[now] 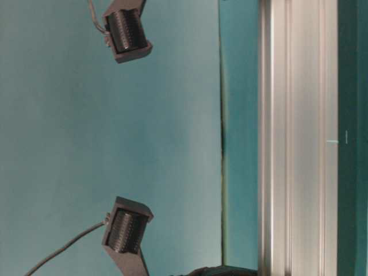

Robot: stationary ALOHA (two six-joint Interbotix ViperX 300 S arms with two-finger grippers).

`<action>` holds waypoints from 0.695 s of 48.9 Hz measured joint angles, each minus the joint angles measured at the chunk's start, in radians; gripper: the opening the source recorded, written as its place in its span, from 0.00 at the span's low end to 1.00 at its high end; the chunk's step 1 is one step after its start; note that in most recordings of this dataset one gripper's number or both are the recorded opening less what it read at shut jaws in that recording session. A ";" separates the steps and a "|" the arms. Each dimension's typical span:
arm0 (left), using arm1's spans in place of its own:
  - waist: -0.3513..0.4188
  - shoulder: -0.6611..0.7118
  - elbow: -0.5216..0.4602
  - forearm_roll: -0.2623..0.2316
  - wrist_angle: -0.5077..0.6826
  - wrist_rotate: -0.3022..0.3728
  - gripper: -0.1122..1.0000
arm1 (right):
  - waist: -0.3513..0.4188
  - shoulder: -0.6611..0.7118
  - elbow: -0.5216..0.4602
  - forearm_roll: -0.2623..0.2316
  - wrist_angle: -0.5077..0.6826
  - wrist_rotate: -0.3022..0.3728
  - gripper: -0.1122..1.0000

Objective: Lift the metal rail with both hands.
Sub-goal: 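Hold the rail raised above the table with both grippers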

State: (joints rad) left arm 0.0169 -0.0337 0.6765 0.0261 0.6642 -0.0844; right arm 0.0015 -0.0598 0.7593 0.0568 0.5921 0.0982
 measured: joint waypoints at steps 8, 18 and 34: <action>-0.003 0.000 0.015 0.000 -0.012 0.000 0.37 | 0.012 0.021 0.005 0.002 -0.029 0.002 0.47; -0.005 0.005 0.028 0.000 -0.052 0.000 0.37 | 0.017 0.043 0.012 0.000 -0.054 0.002 0.47; -0.009 0.018 0.026 0.002 -0.095 -0.034 0.37 | 0.017 0.058 0.023 0.002 -0.072 0.002 0.47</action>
State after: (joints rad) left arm 0.0077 -0.0153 0.7026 0.0276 0.5691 -0.1181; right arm 0.0184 -0.0015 0.7823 0.0583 0.5200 0.0997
